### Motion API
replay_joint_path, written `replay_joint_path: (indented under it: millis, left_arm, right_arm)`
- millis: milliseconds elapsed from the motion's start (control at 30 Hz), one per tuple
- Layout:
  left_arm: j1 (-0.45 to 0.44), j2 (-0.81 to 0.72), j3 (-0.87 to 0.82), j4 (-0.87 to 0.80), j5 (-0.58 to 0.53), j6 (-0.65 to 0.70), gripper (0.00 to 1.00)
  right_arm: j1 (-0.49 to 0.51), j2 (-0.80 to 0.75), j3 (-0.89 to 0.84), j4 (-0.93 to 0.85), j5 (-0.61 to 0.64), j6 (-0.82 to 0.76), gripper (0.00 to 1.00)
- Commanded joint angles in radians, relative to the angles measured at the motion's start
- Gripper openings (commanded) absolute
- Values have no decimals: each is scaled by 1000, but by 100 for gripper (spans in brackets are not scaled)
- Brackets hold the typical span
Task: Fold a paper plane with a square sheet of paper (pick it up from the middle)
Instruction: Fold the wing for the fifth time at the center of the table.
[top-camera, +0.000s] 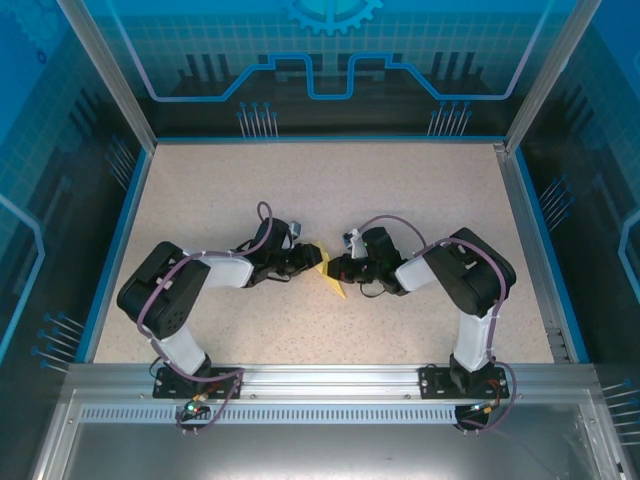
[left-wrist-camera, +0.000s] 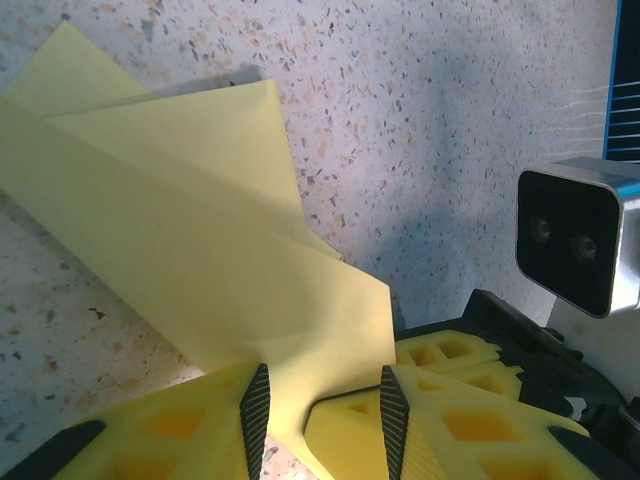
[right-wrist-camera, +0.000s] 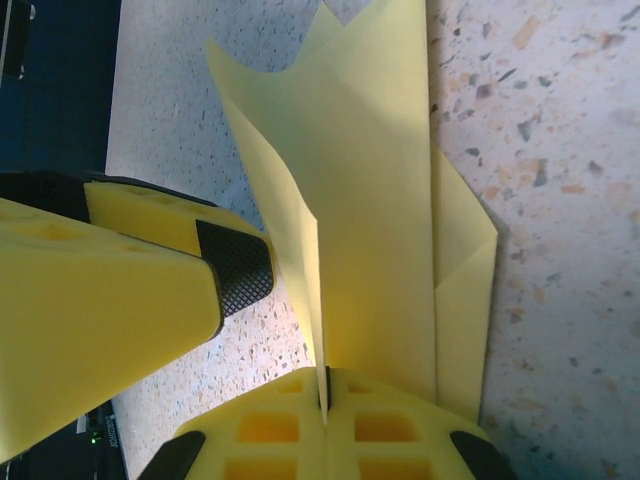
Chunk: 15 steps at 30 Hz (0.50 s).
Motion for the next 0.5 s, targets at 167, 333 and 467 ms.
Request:
replay_joint_path:
  millis: [167, 333, 467]
  left_arm:
    - [-5, 25, -3, 29, 8, 25, 37]
    - [-5, 47, 11, 29, -2, 23, 36]
    - [-5, 66, 11, 34, -7, 19, 35]
  right_arm:
    - [-34, 53, 4, -89, 39, 8, 0]
    - [-34, 58, 4, -89, 36, 11, 0]
    - [-35, 57, 6, -91, 33, 11, 0]
